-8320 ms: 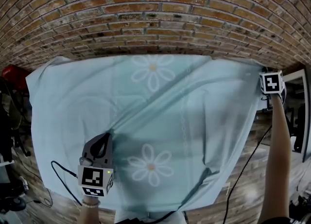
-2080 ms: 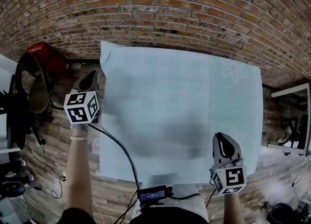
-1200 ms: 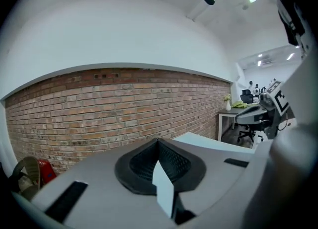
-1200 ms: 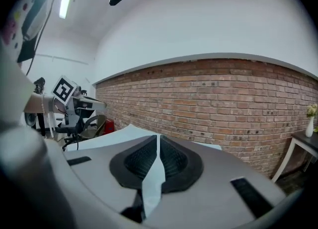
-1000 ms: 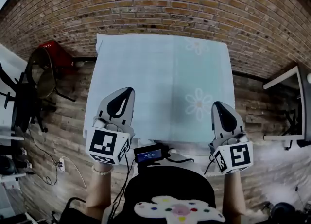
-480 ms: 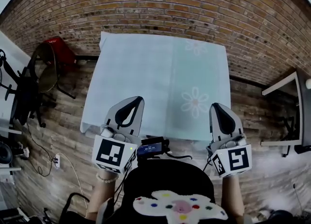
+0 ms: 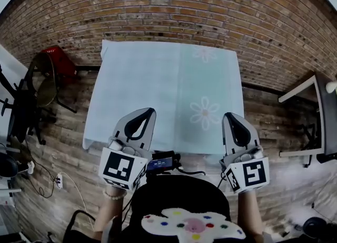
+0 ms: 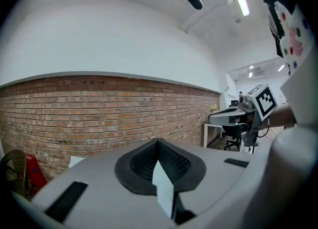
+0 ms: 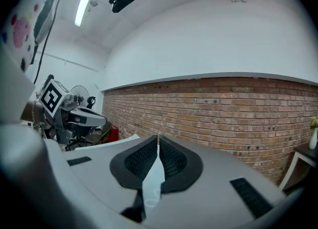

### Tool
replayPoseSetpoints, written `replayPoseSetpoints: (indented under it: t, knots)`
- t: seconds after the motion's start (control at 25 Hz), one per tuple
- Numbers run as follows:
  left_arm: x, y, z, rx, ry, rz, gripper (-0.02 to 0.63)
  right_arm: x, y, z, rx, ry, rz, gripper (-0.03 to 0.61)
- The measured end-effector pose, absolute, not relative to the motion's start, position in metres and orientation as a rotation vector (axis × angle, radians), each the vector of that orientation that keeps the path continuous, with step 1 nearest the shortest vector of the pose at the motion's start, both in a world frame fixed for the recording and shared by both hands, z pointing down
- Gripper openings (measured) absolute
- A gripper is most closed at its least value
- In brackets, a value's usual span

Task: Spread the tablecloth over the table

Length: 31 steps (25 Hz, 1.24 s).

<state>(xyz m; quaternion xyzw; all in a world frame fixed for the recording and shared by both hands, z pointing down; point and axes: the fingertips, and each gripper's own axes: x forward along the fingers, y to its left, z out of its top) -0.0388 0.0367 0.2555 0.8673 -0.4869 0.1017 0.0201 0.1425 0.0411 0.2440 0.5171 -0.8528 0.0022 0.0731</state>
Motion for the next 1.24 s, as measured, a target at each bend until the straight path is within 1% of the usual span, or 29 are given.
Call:
replayPoseSetpoints:
  t: [1.08, 1.24]
  knots:
    - [-0.041, 0.038, 0.256, 2.66, -1.558, 0.257, 0.014, 0.143, 0.047, 0.261, 1.495, -2.51, 0.045, 0.037]
    - [-0.046, 0.038, 0.259, 2.623, -1.574, 0.292, 0.014, 0.139, 0.047, 0.262, 1.481, -2.519, 0.02, 0.037]
